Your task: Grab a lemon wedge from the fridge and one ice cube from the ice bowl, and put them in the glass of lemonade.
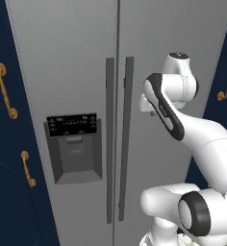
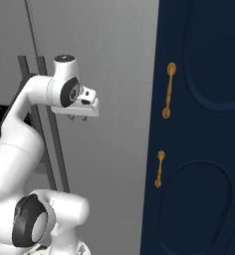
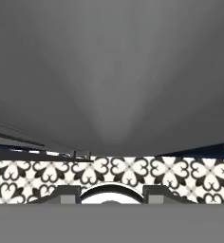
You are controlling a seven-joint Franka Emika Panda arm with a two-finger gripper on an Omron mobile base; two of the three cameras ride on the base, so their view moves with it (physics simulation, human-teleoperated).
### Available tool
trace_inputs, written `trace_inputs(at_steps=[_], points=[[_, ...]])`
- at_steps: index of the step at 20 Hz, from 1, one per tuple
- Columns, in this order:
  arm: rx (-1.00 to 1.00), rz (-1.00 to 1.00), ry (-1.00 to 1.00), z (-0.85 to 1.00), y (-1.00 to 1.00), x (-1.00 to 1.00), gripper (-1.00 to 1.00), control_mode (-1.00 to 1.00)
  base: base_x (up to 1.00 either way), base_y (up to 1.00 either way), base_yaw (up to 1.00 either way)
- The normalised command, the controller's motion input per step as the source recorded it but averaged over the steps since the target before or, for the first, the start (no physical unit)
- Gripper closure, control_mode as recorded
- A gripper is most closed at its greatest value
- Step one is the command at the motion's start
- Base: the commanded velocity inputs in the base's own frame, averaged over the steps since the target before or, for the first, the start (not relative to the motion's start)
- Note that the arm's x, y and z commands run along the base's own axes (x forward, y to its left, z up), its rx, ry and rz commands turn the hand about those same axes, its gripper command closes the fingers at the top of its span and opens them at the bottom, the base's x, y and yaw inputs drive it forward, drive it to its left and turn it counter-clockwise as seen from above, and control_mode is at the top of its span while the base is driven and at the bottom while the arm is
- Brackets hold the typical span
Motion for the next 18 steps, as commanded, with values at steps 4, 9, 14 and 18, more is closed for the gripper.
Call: trace_inputs(at_steps=[4,9,14,18], points=[[0.0,0.0,0.0,0.0,0.07,-0.12,-1.0,-1.0,0.0,0.0,0.0],[-0.05,0.0,0.0,0.0,0.55,-0.04,-1.0,-1.0,0.0,0.0,0.0],[-0.01,0.0,0.0,0.0,0.09,0.0,-1.0,1.0,-0.2,0.0,0.0],[0.0,0.0,0.0,0.0,0.0,0.0,-1.0,1.0,-0.8,0.0,0.0]])
